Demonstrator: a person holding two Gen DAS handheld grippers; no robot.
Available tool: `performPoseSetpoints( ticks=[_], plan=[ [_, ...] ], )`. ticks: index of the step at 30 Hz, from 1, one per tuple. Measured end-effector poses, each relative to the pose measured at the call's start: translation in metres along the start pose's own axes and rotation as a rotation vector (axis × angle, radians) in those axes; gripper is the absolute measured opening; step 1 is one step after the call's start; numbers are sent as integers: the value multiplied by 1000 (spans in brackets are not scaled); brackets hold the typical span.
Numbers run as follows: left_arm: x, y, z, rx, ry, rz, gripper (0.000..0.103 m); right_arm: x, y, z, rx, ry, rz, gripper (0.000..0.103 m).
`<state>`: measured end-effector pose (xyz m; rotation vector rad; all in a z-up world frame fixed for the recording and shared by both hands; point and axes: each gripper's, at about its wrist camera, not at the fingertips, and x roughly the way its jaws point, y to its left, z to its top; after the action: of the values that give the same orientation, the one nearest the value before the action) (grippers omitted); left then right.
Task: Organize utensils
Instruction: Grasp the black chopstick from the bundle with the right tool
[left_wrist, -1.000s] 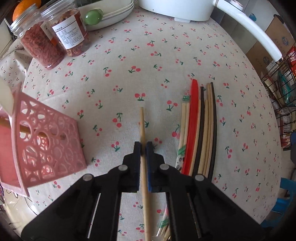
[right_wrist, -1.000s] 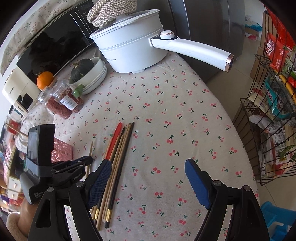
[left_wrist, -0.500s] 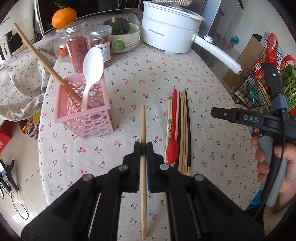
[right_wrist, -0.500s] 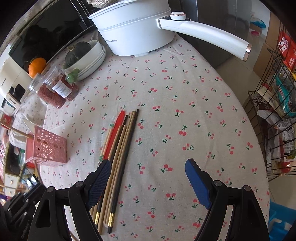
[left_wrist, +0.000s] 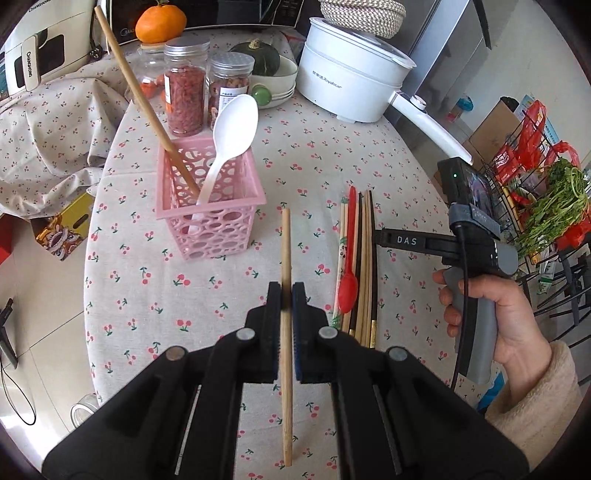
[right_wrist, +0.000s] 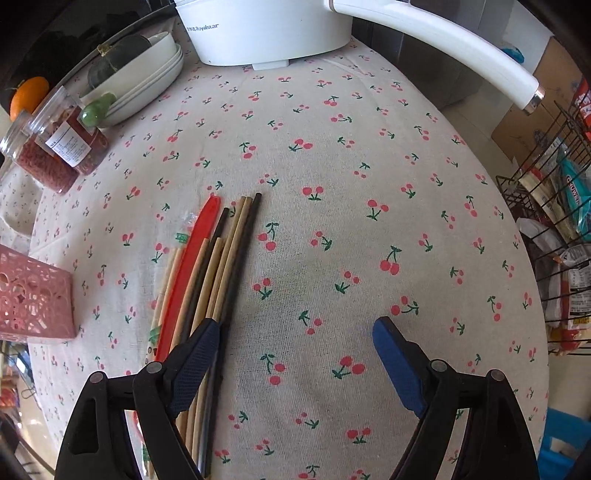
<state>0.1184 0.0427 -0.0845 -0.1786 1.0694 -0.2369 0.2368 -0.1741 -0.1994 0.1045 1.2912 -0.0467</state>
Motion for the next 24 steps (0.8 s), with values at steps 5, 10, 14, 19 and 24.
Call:
performPoseSetpoints(
  ticks=[5,10,14,19,24],
  plan=[
    [-2,5,0,-10,-2,-5,6,-1,6,3,12,3,-26,88],
    [-3,8,-1,-19,-2,-4,6,1,1,7,35,50,-23,88],
    [-3,11,0,-25,1,-3,6,5,-4,7,22,67,-81,88],
    [0,10,-1,-21,5,1,6,9,-2,10,5,25,-75,86],
    [-1,9,-1,-17,1,4,6,3,11,9,-53,-9,-46,51]
  ],
)
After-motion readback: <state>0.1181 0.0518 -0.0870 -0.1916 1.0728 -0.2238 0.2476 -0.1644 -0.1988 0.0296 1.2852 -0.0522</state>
